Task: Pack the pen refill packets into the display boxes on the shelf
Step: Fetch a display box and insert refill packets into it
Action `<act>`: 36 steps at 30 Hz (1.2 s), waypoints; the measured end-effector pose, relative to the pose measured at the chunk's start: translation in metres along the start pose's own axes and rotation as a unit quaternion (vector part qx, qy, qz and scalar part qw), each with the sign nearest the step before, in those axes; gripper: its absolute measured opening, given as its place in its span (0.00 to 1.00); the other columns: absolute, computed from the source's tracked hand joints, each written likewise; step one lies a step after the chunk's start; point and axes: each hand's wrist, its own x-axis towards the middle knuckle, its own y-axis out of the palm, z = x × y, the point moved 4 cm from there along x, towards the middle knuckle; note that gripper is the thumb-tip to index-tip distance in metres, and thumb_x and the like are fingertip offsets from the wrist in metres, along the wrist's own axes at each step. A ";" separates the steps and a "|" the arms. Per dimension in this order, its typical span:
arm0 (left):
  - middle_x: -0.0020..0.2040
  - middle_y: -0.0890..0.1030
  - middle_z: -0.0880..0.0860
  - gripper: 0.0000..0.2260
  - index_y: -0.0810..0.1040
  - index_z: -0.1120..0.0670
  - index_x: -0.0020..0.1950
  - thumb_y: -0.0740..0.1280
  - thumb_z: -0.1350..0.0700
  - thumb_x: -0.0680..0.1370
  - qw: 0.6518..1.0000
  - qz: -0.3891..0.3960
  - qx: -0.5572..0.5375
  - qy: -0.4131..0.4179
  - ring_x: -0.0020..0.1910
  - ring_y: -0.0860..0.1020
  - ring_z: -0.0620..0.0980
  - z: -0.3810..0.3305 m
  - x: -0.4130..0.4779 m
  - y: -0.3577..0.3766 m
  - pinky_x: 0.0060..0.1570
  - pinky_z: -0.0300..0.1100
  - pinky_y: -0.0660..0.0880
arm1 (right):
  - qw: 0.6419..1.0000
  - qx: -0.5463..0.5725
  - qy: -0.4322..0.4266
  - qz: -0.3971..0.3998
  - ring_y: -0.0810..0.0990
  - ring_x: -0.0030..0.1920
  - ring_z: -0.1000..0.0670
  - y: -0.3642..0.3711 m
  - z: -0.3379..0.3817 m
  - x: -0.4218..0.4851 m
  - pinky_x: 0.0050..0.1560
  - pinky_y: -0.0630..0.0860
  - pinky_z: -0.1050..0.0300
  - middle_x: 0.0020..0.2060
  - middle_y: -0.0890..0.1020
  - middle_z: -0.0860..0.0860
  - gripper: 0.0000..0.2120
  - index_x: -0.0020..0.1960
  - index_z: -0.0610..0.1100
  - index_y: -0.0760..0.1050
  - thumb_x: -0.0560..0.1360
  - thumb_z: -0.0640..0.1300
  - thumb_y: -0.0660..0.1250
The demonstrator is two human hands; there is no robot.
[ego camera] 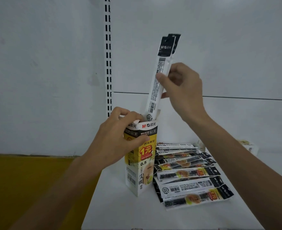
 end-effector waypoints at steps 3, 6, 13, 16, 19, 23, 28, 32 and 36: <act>0.52 0.73 0.46 0.21 0.63 0.36 0.47 0.74 0.44 0.64 1.000 -0.003 -0.004 -0.011 0.50 0.73 0.43 -0.001 0.002 -0.003 0.48 0.45 0.77 | 1.000 -0.026 -0.011 -0.004 0.82 0.44 0.47 0.003 -0.006 -0.001 0.33 0.81 0.58 0.41 0.82 0.46 0.02 0.47 0.43 0.75 0.75 0.41 0.67; 0.50 0.76 0.45 0.21 0.63 0.40 0.46 0.74 0.44 0.63 1.000 -0.018 -0.015 -0.018 0.49 0.74 0.41 0.001 -0.001 -0.003 0.47 0.42 0.78 | 0.998 -0.040 -0.053 -0.008 0.81 0.42 0.51 0.005 -0.001 -0.003 0.39 0.81 0.49 0.39 0.81 0.52 0.03 0.48 0.45 0.75 0.75 0.43 0.67; 0.53 0.74 0.41 0.20 0.63 0.41 0.42 0.74 0.47 0.64 0.997 -0.066 -0.033 -0.009 0.50 0.75 0.41 0.004 -0.007 0.000 0.47 0.30 0.72 | 0.987 -0.098 -0.070 0.107 0.80 0.40 0.53 0.012 -0.007 -0.012 0.41 0.80 0.50 0.38 0.81 0.52 0.04 0.47 0.42 0.75 0.75 0.42 0.67; 0.53 0.73 0.40 0.20 0.63 0.41 0.43 0.75 0.48 0.65 0.996 -0.074 -0.040 -0.008 0.49 0.74 0.37 0.004 -0.006 0.002 0.46 0.28 0.70 | 0.972 -0.160 -0.024 0.171 0.81 0.40 0.52 0.017 -0.026 -0.021 0.44 0.79 0.54 0.40 0.83 0.49 0.06 0.47 0.41 0.77 0.73 0.43 0.69; 0.52 0.72 0.39 0.20 0.63 0.41 0.43 0.75 0.49 0.65 0.996 -0.078 -0.050 -0.018 0.50 0.75 0.39 0.006 -0.006 0.003 0.46 0.29 0.71 | 0.963 -0.138 0.052 0.225 0.80 0.46 0.55 0.016 -0.038 -0.022 0.46 0.76 0.60 0.46 0.83 0.52 0.10 0.51 0.44 0.77 0.70 0.41 0.71; 0.52 0.72 0.37 0.19 0.64 0.41 0.43 0.74 0.49 0.65 0.995 -0.078 -0.062 -0.023 0.50 0.74 0.38 0.007 -0.007 0.006 0.47 0.30 0.71 | 0.978 0.017 0.070 0.196 0.80 0.52 0.50 0.008 -0.033 -0.012 0.54 0.76 0.55 0.53 0.81 0.49 0.22 0.61 0.49 0.72 0.69 0.42 0.72; 0.51 0.72 0.34 0.20 0.64 0.40 0.45 0.75 0.50 0.65 0.991 -0.101 -0.084 -0.030 0.52 0.73 0.35 0.012 -0.007 0.009 0.47 0.28 0.70 | 0.964 -0.106 0.025 0.244 0.79 0.40 0.58 0.014 -0.033 -0.020 0.47 0.75 0.61 0.38 0.82 0.55 0.11 0.39 0.51 0.77 0.70 0.36 0.71; 0.53 0.72 0.34 0.20 0.64 0.40 0.45 0.74 0.50 0.66 0.991 -0.100 -0.090 -0.024 0.53 0.73 0.33 0.013 -0.007 0.013 0.48 0.27 0.70 | 0.963 -0.124 0.057 0.231 0.78 0.40 0.61 0.007 -0.040 -0.019 0.52 0.73 0.58 0.38 0.82 0.56 0.08 0.38 0.50 0.78 0.68 0.38 0.72; 0.52 0.71 0.33 0.21 0.63 0.40 0.46 0.75 0.50 0.65 0.990 -0.106 -0.087 -0.026 0.51 0.72 0.30 0.016 -0.006 0.014 0.47 0.21 0.68 | 0.953 -0.182 0.005 0.244 0.78 0.43 0.64 0.008 -0.032 -0.026 0.49 0.70 0.68 0.41 0.83 0.56 0.04 0.46 0.50 0.80 0.75 0.45 0.67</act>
